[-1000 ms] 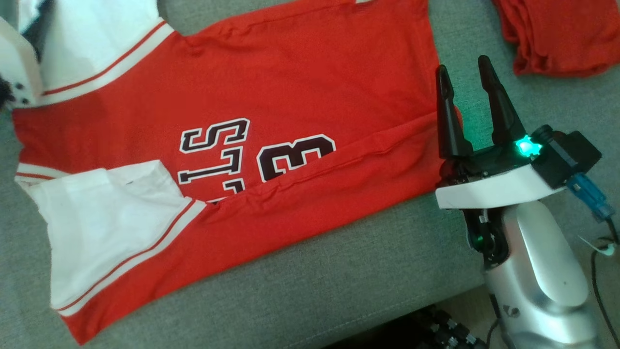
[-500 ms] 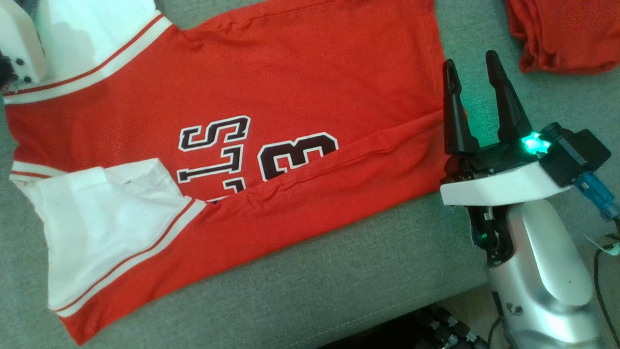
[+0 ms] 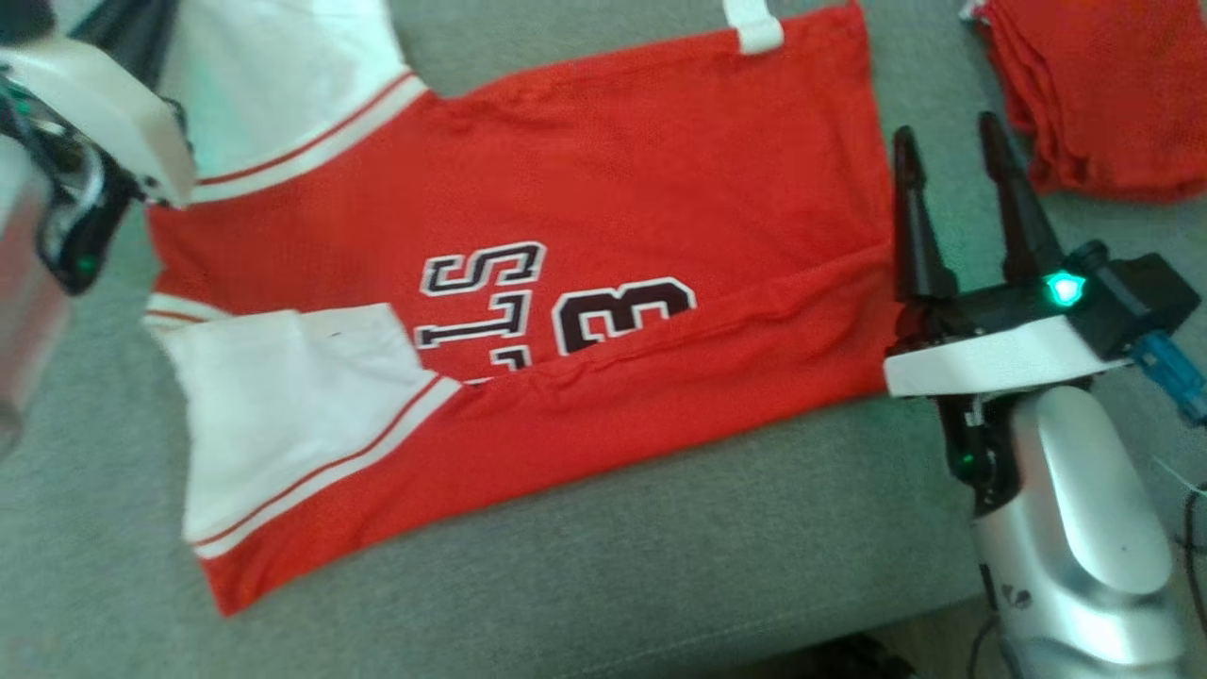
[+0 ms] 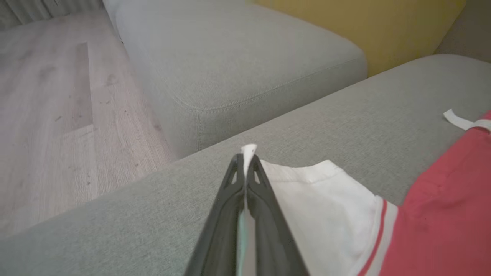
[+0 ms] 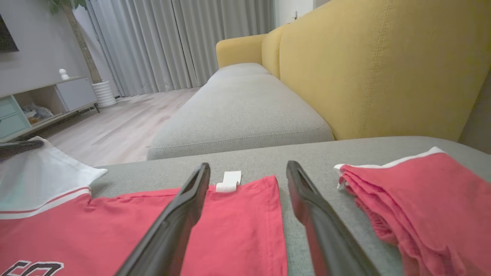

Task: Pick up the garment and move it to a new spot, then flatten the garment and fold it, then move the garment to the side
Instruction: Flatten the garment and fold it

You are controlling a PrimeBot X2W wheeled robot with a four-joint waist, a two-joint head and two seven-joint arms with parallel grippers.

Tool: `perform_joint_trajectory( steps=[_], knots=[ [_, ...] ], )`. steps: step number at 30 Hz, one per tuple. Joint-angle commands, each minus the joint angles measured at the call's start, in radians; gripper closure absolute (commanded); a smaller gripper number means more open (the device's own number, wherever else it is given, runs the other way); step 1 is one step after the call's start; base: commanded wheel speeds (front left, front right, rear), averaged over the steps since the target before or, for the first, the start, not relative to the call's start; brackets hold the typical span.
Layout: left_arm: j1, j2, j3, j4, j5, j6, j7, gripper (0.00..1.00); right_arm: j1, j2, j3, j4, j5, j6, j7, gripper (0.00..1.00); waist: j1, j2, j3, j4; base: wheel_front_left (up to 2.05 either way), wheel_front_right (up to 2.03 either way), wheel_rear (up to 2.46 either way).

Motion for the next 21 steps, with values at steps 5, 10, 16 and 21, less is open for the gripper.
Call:
perform_joint_trajectory(
  steps=[5, 10, 16, 21],
  knots=[
    [0.029, 0.012, 0.018, -0.064, 0.024, 0.002, -0.112, 1.0, 0.018, -0.002, -0.041, -0.023, -0.036, -0.001, 0.035, 0.0, 0.0001, 0.0, -0.096, 0.102, 0.0, 0.0, 0.0],
    [0.104, 0.002, -0.002, -0.145, 0.033, 0.027, -0.156, 1.0, 0.016, -0.002, -0.089, 0.008, -0.058, -0.001, 0.082, 0.0, 0.0001, 0.0, -0.143, 0.152, 0.0, 0.0, 0.0],
    [0.176, 0.011, -0.025, -0.292, 0.043, 0.082, -0.156, 1.0, -0.118, -0.002, -0.221, 0.157, -0.196, -0.001, 0.259, 0.0, 0.0001, 0.0, -0.158, 0.196, 0.0, 0.0, 0.0],
    [0.187, 0.019, -0.032, -0.371, 0.048, 0.107, -0.14, 1.0, -0.237, -0.003, -0.29, 0.289, -0.285, -0.001, 0.348, 0.0, 0.0001, 0.0, -0.141, 0.22, 0.0, 0.0, 0.0]
  ],
)
